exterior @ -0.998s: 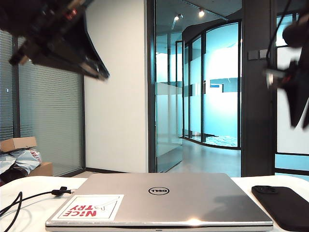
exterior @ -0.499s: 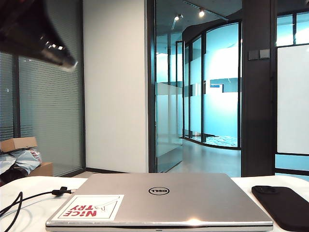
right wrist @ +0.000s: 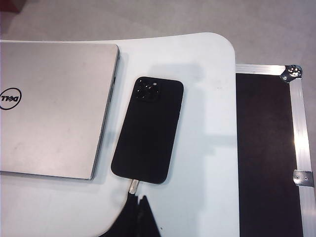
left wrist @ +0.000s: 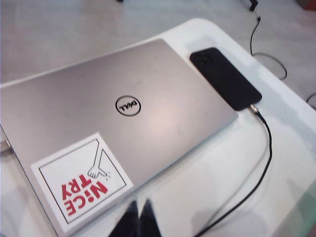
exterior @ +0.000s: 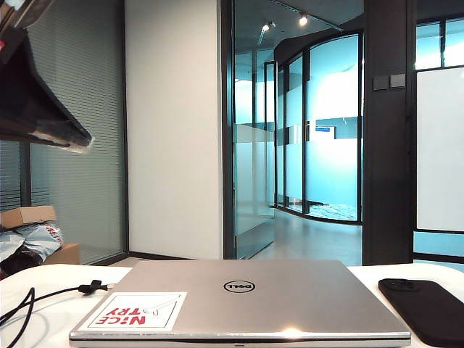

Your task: Pick up the charging cable and the phone, plug the charging cable into the charging port on the phone, and finally place them back on the table.

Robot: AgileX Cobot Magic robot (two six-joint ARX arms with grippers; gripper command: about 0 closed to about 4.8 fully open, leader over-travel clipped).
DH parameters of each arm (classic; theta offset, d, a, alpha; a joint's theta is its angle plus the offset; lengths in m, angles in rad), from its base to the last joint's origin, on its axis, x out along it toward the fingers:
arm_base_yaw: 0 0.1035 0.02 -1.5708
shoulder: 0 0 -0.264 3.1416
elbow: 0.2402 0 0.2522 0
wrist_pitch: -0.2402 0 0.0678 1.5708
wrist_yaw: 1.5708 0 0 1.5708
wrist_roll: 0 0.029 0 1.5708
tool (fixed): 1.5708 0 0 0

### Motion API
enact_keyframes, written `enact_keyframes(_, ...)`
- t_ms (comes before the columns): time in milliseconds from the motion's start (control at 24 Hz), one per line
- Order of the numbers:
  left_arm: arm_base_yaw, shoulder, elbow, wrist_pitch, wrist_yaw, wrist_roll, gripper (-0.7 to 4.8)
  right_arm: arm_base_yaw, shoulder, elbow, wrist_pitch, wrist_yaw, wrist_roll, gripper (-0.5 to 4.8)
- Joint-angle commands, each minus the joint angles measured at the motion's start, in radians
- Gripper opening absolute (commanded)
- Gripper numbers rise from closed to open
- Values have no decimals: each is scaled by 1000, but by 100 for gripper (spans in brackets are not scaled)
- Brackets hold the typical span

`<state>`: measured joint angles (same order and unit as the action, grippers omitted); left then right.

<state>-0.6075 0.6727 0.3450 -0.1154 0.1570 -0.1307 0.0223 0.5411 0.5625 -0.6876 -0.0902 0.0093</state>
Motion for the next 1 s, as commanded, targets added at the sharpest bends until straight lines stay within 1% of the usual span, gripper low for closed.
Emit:
enact_keyframes(42,2,-16,-30,76,3,3,-6,0,-42,-23,43,-9,-2,-1)
enact_keyframes(166,2,-16,-35,95,3,4,-6,0,-84,-24,45,-9,-3,-1)
enact_keyframes(250,2,-16,-35,132,3,3,-6,0,-106,-24,45,-9,-2,-1)
enact_keyframes(416,2,-16,-35,145,3,3,-6,0,-116,-24,48,-9,-3,-1)
enact_keyframes(499,2,-16,-35,183,3,0,-6,0,-116,-24,47,-9,-2,-1)
enact_keyframes(624,5,-28,-35,285,2,6,-6,0,-116,-24,47,-9,-2,-1)
enact_keyframes(707,26,-72,-35,304,2,15,-6,0,-116,-24,47,-9,-2,-1)
enact_keyframes(832,124,-161,-35,291,2,22,-6,0,-116,-24,47,-9,-2,-1)
enact_keyframes(915,240,-229,-35,261,2,28,-6,1,-116,-24,47,-9,-3,-1)
enact_keyframes(957,330,-272,-35,238,2,49,-6,0,-116,-24,48,-9,-2,-1)
enact_keyframes(998,370,-289,-36,228,2,72,-6,0,-116,-24,48,-9,-3,-1)
